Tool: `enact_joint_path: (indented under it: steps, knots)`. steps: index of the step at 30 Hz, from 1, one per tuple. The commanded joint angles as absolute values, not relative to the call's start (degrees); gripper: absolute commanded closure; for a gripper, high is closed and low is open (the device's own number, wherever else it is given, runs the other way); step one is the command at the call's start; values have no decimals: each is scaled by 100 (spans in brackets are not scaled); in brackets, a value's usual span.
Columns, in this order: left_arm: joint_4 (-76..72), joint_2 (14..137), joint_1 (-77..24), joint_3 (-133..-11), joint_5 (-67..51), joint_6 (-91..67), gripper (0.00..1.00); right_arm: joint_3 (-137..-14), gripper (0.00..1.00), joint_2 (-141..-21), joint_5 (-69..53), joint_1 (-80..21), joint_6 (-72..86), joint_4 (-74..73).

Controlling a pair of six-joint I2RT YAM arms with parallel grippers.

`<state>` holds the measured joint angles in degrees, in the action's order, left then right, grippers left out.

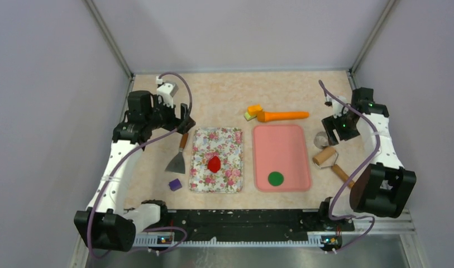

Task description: Roll out the dumpling wrappers from the dough

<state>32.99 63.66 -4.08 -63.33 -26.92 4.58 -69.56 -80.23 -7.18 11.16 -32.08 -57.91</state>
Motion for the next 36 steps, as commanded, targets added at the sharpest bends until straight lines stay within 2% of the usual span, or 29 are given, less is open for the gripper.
enact_joint_path:
  steps: [1, 7, 13, 22, 33, 36]
  knots:
    - [2928, 6446, -614, -6405, -3071, 331, 4, -6378, 29, -7608, -483, 1568, -4381, -5743]
    - [3304, 6677, -1045, -6704, -2851, 910, 4, -5377, 32, -7072, -352, 2031, -5279, -5461]
    - [3494, 6819, -1334, -6889, -2850, 996, 4, -5154, 47, -7034, -556, 2075, -5166, -5386]
    - [3759, 7012, -1544, -7262, -2800, 1107, 4, -4668, 48, -6957, -878, 2104, -5463, -5249]
    - [4010, 7328, -1739, -7799, -2663, 1133, 4, -3551, 53, -7031, -575, 2116, -5479, -4074]
    - [4114, 7386, -1779, -7885, -2599, 1226, 3, -3379, 60, -7085, -589, 2117, -5519, -3932]
